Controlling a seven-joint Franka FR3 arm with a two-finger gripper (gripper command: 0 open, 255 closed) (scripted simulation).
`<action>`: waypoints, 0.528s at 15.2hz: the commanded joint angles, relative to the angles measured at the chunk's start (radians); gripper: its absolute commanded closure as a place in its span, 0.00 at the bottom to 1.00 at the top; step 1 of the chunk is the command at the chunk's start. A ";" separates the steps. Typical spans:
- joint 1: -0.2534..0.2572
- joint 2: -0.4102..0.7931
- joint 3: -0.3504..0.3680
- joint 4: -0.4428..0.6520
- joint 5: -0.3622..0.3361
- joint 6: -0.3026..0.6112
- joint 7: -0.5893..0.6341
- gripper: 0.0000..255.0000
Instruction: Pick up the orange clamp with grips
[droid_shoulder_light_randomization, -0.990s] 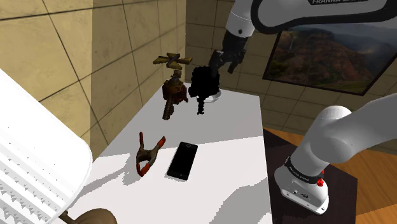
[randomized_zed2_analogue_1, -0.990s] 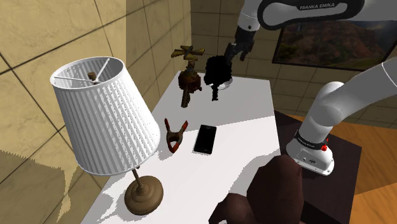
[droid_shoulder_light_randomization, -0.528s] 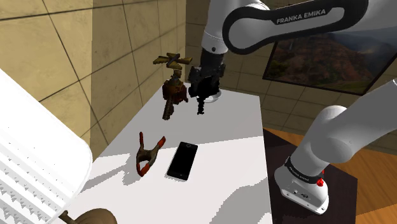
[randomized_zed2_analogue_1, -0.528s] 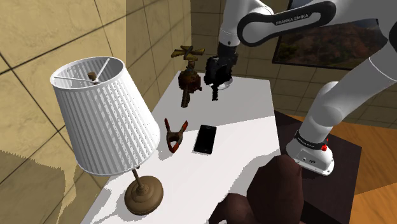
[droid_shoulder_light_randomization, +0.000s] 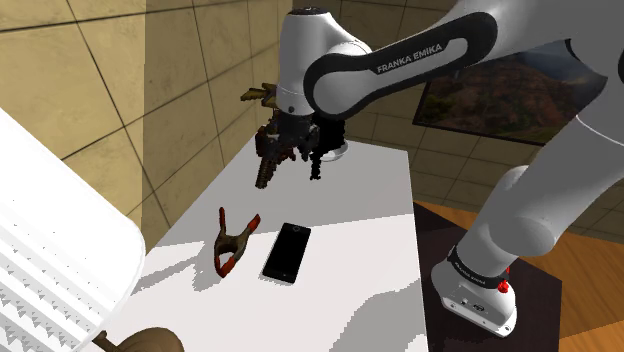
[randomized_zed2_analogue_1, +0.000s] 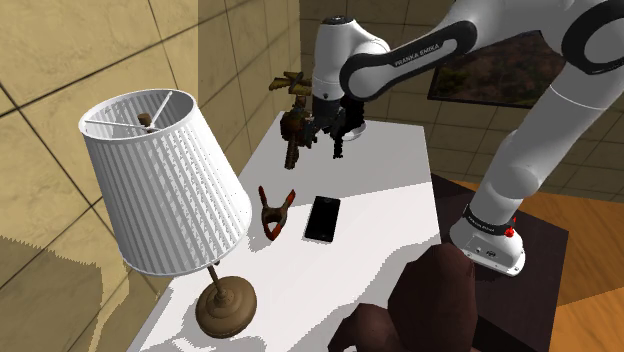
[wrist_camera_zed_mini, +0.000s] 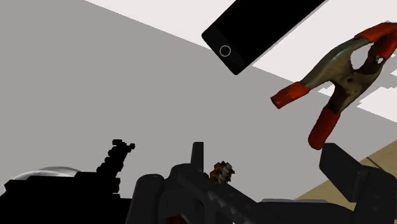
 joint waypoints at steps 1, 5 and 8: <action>0.006 0.081 0.024 0.042 -0.030 0.022 0.054 0.00; 0.032 0.238 0.054 0.139 -0.098 0.045 0.155 0.00; 0.066 0.359 0.059 0.224 -0.151 0.050 0.225 0.00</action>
